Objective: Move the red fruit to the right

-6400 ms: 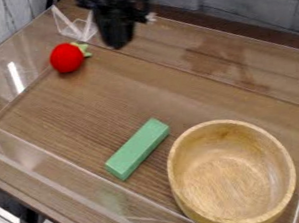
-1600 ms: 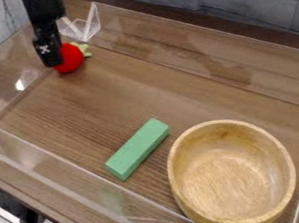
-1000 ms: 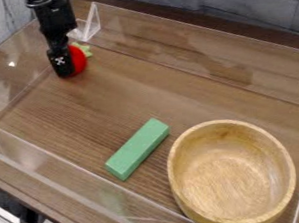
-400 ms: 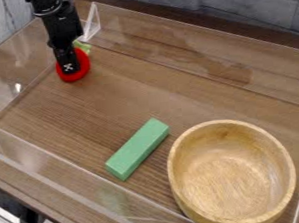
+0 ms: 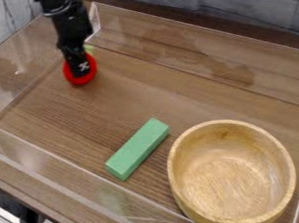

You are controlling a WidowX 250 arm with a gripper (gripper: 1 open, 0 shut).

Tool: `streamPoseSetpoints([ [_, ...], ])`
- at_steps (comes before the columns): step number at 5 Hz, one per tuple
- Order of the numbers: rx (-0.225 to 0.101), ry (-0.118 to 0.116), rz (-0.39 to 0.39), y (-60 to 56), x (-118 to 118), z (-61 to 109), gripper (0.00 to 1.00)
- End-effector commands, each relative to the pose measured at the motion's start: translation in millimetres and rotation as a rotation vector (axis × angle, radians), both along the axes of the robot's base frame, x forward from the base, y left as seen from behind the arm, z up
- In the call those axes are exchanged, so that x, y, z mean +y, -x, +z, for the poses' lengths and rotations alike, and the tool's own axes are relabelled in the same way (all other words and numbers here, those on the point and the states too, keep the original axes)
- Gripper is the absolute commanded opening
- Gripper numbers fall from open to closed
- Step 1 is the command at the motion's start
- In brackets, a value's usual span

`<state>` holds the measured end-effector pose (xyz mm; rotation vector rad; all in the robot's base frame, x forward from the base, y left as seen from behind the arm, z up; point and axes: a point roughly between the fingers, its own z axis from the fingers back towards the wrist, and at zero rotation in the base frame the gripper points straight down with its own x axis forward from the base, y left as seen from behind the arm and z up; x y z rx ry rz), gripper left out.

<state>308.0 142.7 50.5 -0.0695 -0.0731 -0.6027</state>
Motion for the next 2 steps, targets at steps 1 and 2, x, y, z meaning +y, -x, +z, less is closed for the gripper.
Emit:
streamPoseSetpoints([
  [1,-0.107,-0.050,0.090,-23.0,-14,52.1,0.00],
  [2,-0.126,-0.048,0.201,-32.0,-53,66.3,0.00],
])
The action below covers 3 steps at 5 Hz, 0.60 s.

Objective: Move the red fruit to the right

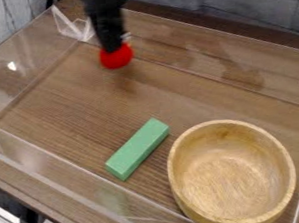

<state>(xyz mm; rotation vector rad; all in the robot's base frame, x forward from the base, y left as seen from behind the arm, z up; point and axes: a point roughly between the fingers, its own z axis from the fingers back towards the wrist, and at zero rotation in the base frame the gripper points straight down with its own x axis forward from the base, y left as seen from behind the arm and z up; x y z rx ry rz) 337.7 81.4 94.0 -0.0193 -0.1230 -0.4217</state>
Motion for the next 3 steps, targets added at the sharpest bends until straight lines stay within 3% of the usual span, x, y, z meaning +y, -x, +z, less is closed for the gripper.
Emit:
streamPoseSetpoints([
  [1,-0.081,-0.015,0.065,-11.5,-33,30.0,0.00],
  [3,-0.061,0.012,0.068,-27.2,-112,14.1,0.00],
])
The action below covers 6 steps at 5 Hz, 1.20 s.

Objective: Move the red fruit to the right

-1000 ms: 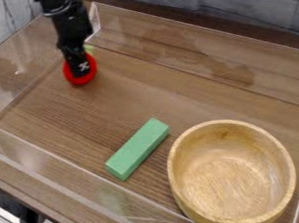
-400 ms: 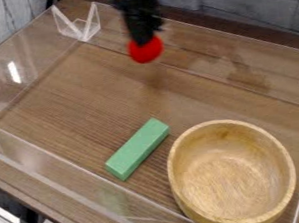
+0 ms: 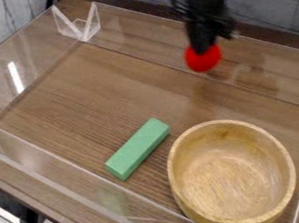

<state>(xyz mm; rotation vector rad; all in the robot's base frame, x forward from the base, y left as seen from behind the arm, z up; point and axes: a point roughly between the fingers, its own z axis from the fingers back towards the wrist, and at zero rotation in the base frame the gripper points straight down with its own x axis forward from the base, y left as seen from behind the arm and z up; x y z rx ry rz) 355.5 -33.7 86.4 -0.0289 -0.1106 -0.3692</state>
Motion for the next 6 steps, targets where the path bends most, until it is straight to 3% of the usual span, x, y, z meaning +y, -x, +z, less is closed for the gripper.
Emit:
streamPoseSetpoints([
  [1,-0.059,0.001,0.060,-4.8,-17,-0.9,0.00],
  [2,-0.044,-0.001,0.112,-2.6,-19,-20.5,0.00],
  [3,-0.037,0.001,0.080,-16.6,-11,-15.8,0.00],
  [4,-0.033,0.005,0.048,-24.3,-4,-6.0,1.00],
  [6,-0.027,0.010,0.194,-18.2,8,-20.9,1.00],
])
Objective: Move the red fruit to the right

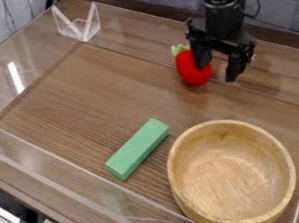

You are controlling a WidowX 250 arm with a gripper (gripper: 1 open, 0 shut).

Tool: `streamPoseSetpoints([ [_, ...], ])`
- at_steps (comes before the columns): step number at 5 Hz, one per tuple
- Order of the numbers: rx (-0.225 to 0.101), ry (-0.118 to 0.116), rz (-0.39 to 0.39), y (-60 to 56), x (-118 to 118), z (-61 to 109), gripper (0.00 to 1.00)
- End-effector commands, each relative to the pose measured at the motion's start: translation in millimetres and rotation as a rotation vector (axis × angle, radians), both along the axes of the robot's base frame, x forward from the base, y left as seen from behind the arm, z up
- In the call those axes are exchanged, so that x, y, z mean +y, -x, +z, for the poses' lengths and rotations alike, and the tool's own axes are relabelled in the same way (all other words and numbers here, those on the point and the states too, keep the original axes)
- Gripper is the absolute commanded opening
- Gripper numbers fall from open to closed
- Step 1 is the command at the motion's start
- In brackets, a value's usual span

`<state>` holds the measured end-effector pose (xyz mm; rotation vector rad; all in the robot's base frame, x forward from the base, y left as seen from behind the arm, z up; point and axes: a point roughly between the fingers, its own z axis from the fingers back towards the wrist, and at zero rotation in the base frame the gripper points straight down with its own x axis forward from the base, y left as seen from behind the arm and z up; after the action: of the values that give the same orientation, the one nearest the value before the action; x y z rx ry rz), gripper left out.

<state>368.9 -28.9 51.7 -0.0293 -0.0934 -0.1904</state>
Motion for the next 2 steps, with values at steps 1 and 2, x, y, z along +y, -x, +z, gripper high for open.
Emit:
streamPoseSetpoints([
  [1,-0.049,-0.006,0.076,-4.3,8.8,22.6,1.00],
  [2,-0.044,-0.010,0.130,-4.9,12.4,28.5,1.00],
])
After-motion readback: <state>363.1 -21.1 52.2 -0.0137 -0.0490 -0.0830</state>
